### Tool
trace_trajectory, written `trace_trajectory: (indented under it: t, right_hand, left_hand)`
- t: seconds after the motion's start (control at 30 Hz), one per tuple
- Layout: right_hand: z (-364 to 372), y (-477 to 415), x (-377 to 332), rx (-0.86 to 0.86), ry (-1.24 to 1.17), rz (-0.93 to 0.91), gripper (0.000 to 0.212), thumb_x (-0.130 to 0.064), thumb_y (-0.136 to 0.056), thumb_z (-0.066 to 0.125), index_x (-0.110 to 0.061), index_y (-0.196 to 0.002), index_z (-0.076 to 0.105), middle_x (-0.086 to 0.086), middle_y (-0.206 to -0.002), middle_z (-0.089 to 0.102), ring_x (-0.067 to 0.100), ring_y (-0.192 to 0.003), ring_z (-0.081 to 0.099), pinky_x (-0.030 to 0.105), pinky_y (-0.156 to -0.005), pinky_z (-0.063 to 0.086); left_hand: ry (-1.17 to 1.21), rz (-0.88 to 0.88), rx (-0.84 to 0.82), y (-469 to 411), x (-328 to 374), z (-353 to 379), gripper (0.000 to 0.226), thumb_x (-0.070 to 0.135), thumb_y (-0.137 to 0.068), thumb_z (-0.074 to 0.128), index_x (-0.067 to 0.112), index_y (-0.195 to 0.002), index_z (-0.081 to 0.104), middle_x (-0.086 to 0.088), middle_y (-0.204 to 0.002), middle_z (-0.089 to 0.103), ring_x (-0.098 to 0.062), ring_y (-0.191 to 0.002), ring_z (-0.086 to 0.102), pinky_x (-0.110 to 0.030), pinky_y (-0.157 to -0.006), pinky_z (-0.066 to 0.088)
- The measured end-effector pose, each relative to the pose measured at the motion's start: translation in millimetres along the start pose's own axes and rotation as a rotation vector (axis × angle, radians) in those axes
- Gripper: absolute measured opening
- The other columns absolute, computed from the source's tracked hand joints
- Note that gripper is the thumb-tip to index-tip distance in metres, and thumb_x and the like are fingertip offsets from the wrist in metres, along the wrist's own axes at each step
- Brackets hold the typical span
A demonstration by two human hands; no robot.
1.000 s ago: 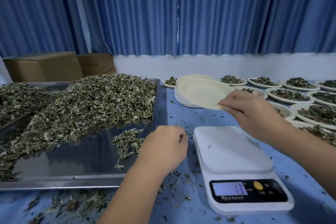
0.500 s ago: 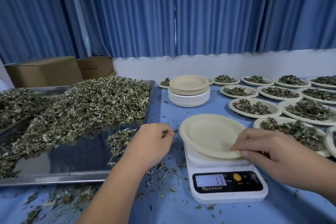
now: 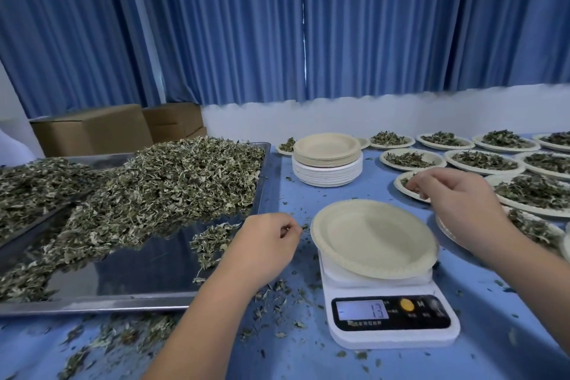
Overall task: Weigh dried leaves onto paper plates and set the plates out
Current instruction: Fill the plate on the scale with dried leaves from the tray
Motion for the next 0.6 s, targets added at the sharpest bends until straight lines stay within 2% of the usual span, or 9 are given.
trace_trajectory:
  t: [0.03, 0.13, 0.23, 0.3, 0.33, 0.4, 0.47, 0.53, 0.6]
  right_hand:
    - [-0.1, 0.4, 5.2, 0.039, -0.011, 0.011, 0.022, -0.019, -0.092, 0.055, -0.015, -0.080, 0.073, 0.011, -0.061, 0.060, 0.011, -0.051, 0.045, 0.018, -0.040, 0.033]
    - [-5.3, 6.0, 17.1, 0.088, 0.023, -0.009, 0.024, -0.021, -0.093, 0.053, -0.014, -0.077, 0.070, -0.009, -0.039, 0.044, 0.006, -0.035, 0.036, 0.013, -0.034, 0.023]
    - [-10.5, 9.8, 24.7, 0.105, 0.042, -0.052, 0.031, -0.029, -0.096, 0.051, -0.019, -0.070, 0.067, -0.008, -0.038, 0.039, 0.007, -0.034, 0.037, 0.014, -0.034, 0.022]
    - [-11.3, 6.8, 27.0, 0.123, 0.043, -0.071, 0.033, -0.029, -0.096, 0.051, -0.017, -0.070, 0.065, -0.008, -0.037, 0.039, 0.007, -0.035, 0.038, 0.014, -0.034, 0.022]
    - [-9.8, 5.1, 27.2, 0.126, 0.063, -0.081, 0.032, -0.026, -0.096, 0.051, -0.016, -0.069, 0.065, -0.009, -0.038, 0.040, 0.006, -0.037, 0.040, 0.014, -0.035, 0.024]
    - [-6.5, 2.6, 26.6, 0.121, 0.095, -0.107, 0.030, -0.022, -0.095, 0.053, -0.016, -0.069, 0.065, -0.008, -0.041, 0.045, 0.004, -0.041, 0.042, 0.013, -0.038, 0.027]
    - [-4.2, 0.9, 28.4, 0.106, 0.099, -0.125, 0.029, -0.021, -0.094, 0.053, -0.016, -0.068, 0.065, 0.002, -0.049, 0.049, 0.006, -0.046, 0.043, 0.014, -0.041, 0.029]
    - [-2.5, 0.3, 31.3, 0.091, 0.094, -0.138, 0.028, -0.022, -0.093, 0.053, -0.015, -0.069, 0.065, 0.010, -0.056, 0.051, 0.008, -0.047, 0.041, 0.014, -0.041, 0.029]
    - [-0.8, -0.7, 33.6, 0.079, 0.078, -0.143, 0.028, -0.023, -0.093, 0.053, -0.021, -0.068, 0.065, 0.013, -0.059, 0.052, 0.012, -0.047, 0.040, 0.014, -0.041, 0.029]
  left_hand:
    - [0.018, -0.004, 0.004, 0.2, -0.1, -0.5, 0.020, 0.024, -0.096, 0.052, 0.026, -0.088, 0.070, 0.009, -0.066, 0.064, -0.003, -0.040, 0.042, -0.014, -0.043, 0.032]
    - [0.107, -0.019, 0.044, -2.9, -3.4, -3.8, 0.025, 0.021, -0.094, 0.053, 0.034, -0.080, 0.069, 0.017, -0.058, 0.063, -0.002, -0.040, 0.041, -0.013, -0.041, 0.032]
    - [0.192, -0.124, 0.130, -23.6, -15.1, -20.0, 0.026, 0.022, -0.092, 0.052, 0.033, -0.078, 0.072, 0.003, -0.066, 0.069, -0.009, -0.049, 0.050, -0.021, -0.051, 0.040]
    - [0.011, -0.135, 0.175, -50.5, -23.0, -35.0, 0.025, 0.023, -0.093, 0.051, 0.031, -0.080, 0.070, 0.008, -0.058, 0.065, -0.003, -0.040, 0.049, -0.016, -0.045, 0.038]
    - [-0.113, -0.127, 0.178, -63.5, -27.3, -40.8, 0.024, 0.023, -0.094, 0.050, 0.030, -0.082, 0.070, 0.010, -0.063, 0.067, 0.000, -0.041, 0.051, -0.015, -0.043, 0.037]
    - [-0.368, -0.118, 0.145, -86.3, -42.3, -48.6, 0.021, 0.023, -0.095, 0.048, 0.025, -0.096, 0.070, 0.000, -0.097, 0.069, -0.006, -0.063, 0.062, -0.021, -0.056, 0.046]
    - [-0.590, -0.198, 0.053, -103.5, -65.2, -52.0, 0.029, 0.029, -0.097, 0.046, 0.022, -0.117, 0.065, -0.012, -0.128, 0.055, -0.023, -0.089, 0.064, -0.034, -0.080, 0.052]
    - [-0.600, -0.327, -0.021, -111.8, -85.0, -55.5, 0.042, 0.040, -0.100, 0.042, 0.021, -0.135, 0.054, -0.016, -0.146, 0.042, -0.032, -0.116, 0.056, -0.037, -0.100, 0.045]
    - [-0.490, -0.381, -0.079, -114.0, -95.9, -53.7, 0.053, 0.048, -0.101, 0.037, 0.022, -0.146, 0.041, -0.014, -0.154, 0.034, -0.032, -0.136, 0.039, -0.037, -0.110, 0.032]
Point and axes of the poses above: each hand's wrist, its own y-axis away from the middle knuckle, its own z-axis out of the palm, x = y × z, the point moved 3 cm from there along -y, towards the middle knuckle
